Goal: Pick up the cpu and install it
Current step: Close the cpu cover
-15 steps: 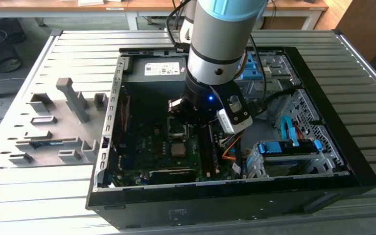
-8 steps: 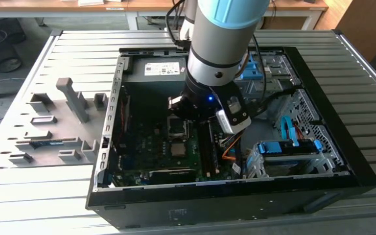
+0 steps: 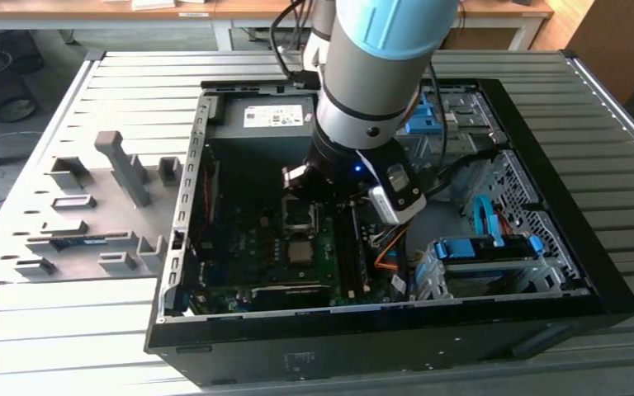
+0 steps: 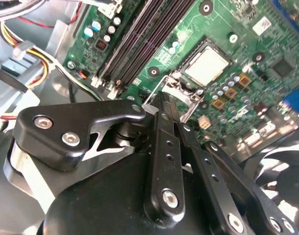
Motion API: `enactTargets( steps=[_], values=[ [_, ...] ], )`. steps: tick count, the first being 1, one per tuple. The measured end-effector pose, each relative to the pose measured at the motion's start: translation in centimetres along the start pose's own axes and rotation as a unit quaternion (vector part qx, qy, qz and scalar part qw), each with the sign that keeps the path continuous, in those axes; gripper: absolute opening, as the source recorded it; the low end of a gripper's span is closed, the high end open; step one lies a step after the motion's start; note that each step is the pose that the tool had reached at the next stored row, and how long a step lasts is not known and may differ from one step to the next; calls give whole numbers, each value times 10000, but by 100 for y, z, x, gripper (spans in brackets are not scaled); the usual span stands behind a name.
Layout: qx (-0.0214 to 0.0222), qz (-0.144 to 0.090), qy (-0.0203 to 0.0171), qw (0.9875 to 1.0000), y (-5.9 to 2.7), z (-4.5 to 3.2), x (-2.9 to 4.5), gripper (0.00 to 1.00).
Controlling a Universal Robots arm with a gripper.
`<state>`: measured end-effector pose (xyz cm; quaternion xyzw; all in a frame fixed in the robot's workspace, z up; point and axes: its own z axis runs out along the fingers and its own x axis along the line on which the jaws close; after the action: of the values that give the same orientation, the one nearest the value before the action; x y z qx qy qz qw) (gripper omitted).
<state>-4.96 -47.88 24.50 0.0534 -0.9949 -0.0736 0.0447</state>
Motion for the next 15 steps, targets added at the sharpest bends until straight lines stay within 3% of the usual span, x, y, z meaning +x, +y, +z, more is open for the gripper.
enactTargets(
  steps=[5,7,8,10,14,15],
  values=[
    [36,-446,68,9990,-5,32,-3,10],
    [53,-777,118,9969,-7,46,-4,10],
    [43,-833,124,9964,-8,46,-4,10],
    [-35,-914,118,9957,-8,49,-8,10],
    [-358,-1031,68,9940,-9,48,-16,10],
    [-375,-1094,75,9933,-9,53,-17,10]
  ],
)
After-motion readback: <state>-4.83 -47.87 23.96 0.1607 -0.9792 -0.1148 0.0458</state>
